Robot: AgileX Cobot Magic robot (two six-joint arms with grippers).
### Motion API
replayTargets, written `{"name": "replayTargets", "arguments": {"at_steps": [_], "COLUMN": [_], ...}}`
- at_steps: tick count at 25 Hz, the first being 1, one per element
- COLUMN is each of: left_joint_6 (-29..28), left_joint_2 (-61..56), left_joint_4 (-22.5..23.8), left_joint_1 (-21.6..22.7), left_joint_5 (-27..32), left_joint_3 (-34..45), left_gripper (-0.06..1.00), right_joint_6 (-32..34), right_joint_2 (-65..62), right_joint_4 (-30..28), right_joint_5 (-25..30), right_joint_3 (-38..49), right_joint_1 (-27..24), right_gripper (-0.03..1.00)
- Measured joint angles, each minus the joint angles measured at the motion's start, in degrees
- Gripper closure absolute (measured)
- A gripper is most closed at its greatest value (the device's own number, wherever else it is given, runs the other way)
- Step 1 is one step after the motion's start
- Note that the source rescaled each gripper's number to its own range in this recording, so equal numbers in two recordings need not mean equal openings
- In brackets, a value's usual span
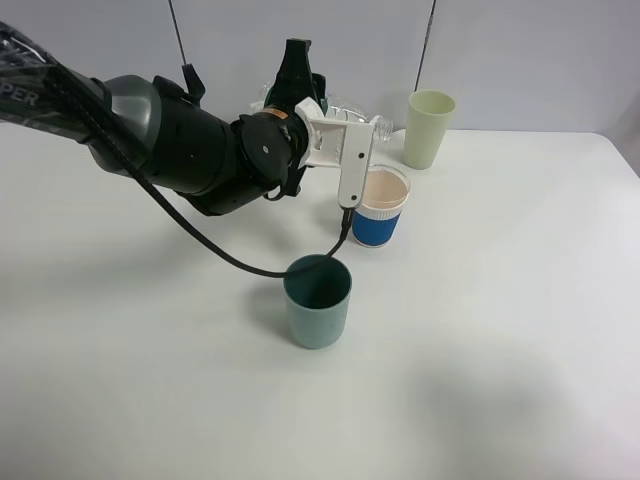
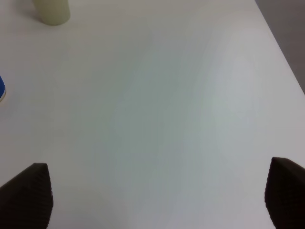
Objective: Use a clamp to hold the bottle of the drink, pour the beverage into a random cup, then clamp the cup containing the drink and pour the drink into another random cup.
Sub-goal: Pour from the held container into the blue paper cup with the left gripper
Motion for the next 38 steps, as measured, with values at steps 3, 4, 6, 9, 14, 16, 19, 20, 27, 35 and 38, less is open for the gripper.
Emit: {"name": "replayTargets", "arguments": {"at_steps": [3,4,6,9,14,16,19,20,27,35,38], "left_joint_6": [0.0,0.0,-0.1,-0.2,-0.2,-0.2,0.0,0.1,0.7,3.5,3.5], "left_joint_2": [0.0,0.0,0.0,0.0,0.0,0.2,0.2,0.2,0.7,0.7,0.7], "left_joint_4": [0.4,0.6,0.9,1.4,1.5,1.5,1.4,1.4,1.3,1.1,1.0], "left_joint_1": [0.1,0.1,0.1,0.1,0.6,1.0,1.2,1.2,1.2,1.2,1.2], "left_joint_5": [0.0,0.0,0.0,0.0,0.0,0.1,0.0,0.0,0.1,-0.3,-0.3], "left_joint_3": [0.0,0.0,0.0,0.0,-0.2,-0.8,-1.3,-1.3,-1.4,-1.4,-1.4], "left_gripper": [0.92,0.92,0.92,0.92,0.92,0.92,0.92,0.92,0.92,0.92,0.92], "right_joint_6": [0.0,0.0,0.0,0.0,0.0,0.0,0.0,0.0,0.0,0.0,0.0], "right_joint_2": [0.0,0.0,0.0,0.0,0.0,0.0,0.0,0.0,0.0,0.0,0.0], "right_joint_4": [0.0,0.0,0.0,0.0,0.0,0.0,0.0,0.0,0.0,0.0,0.0], "right_joint_5": [0.0,0.0,0.0,0.0,0.0,0.0,0.0,0.0,0.0,0.0,0.0], "right_joint_3": [0.0,0.0,0.0,0.0,0.0,0.0,0.0,0.0,0.0,0.0,0.0], "right_joint_1": [0.0,0.0,0.0,0.0,0.0,0.0,0.0,0.0,0.0,0.0,0.0], "right_gripper": [0.27,0.27,0.27,0.27,0.27,0.27,0.27,0.27,0.27,0.27,0.27]}}
